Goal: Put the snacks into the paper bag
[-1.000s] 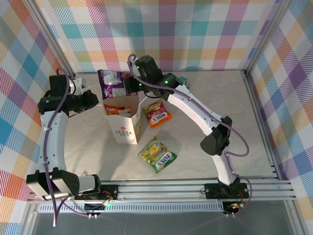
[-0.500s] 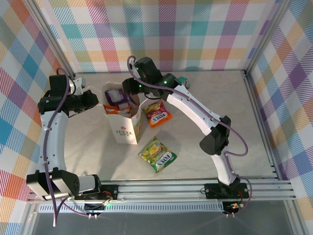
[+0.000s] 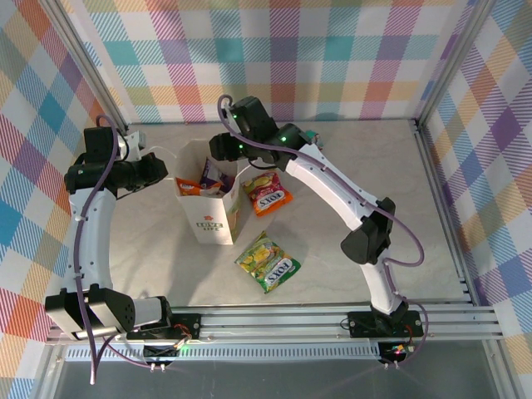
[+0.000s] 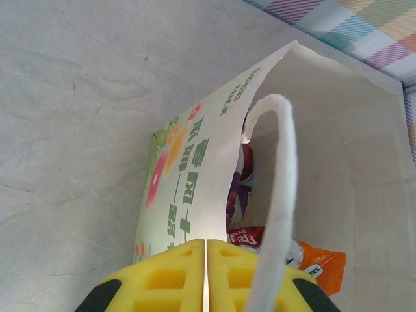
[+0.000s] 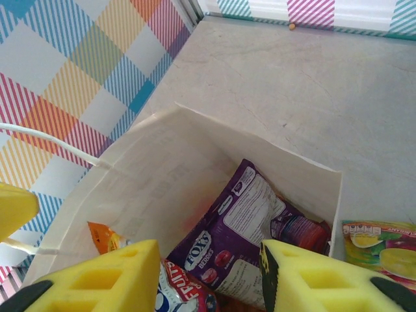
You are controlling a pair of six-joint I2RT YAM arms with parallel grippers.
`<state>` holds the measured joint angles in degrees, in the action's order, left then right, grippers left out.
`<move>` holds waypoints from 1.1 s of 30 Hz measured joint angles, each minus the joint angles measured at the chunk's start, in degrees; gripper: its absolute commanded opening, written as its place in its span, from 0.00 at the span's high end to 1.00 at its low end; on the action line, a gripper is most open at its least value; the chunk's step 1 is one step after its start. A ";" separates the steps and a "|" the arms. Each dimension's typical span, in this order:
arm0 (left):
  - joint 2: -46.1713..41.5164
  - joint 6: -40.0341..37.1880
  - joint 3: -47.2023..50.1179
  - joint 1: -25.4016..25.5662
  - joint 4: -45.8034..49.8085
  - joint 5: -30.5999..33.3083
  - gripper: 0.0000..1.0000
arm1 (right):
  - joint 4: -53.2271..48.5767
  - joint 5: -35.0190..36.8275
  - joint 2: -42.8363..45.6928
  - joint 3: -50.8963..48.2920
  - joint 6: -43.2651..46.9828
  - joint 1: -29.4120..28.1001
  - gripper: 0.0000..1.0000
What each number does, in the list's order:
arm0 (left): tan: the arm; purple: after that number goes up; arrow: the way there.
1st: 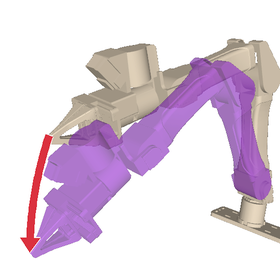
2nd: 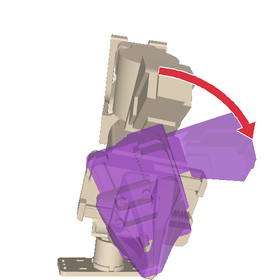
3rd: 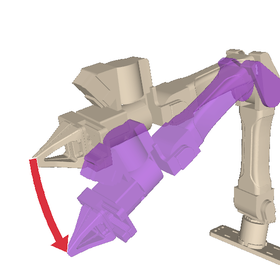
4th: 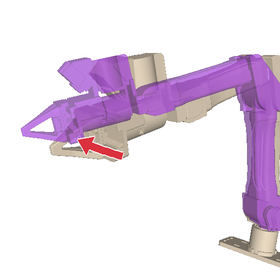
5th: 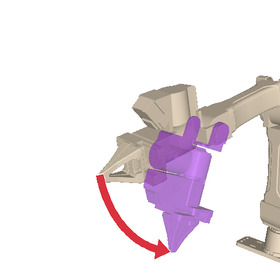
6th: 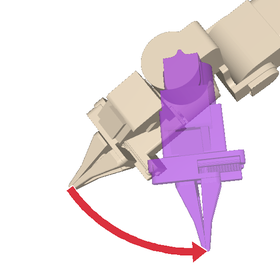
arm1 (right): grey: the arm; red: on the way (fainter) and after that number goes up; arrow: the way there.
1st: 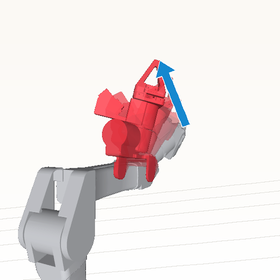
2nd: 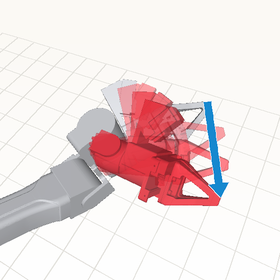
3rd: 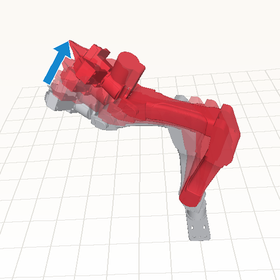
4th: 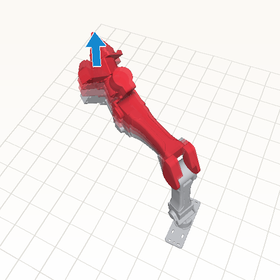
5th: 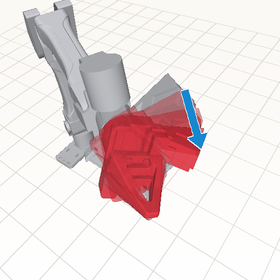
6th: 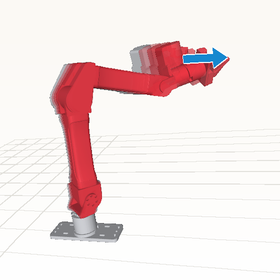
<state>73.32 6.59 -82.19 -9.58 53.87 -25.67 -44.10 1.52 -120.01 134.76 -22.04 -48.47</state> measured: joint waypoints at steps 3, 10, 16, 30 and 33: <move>0.00 0.00 0.00 0.00 0.00 0.00 0.90 | -0.52 -0.07 1.57 0.00 0.48 0.00 0.54; 0.00 0.00 0.00 0.00 0.00 -0.02 0.90 | -0.61 -0.48 6.21 -0.02 1.99 0.00 0.53; 0.00 0.00 0.00 0.00 0.02 -0.02 0.90 | -0.31 -0.20 11.85 -3.85 2.58 0.00 0.52; 0.00 0.00 -1.11 0.00 0.24 0.22 0.90 | 1.14 7.23 26.71 -24.46 5.05 0.00 0.44; 0.00 0.00 -1.20 0.00 0.24 0.28 0.90 | 1.18 9.05 29.24 -27.76 4.98 0.00 0.42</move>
<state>73.32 6.59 -83.40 -9.58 54.11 -25.39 -42.92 10.57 -90.76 107.00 -17.06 -48.47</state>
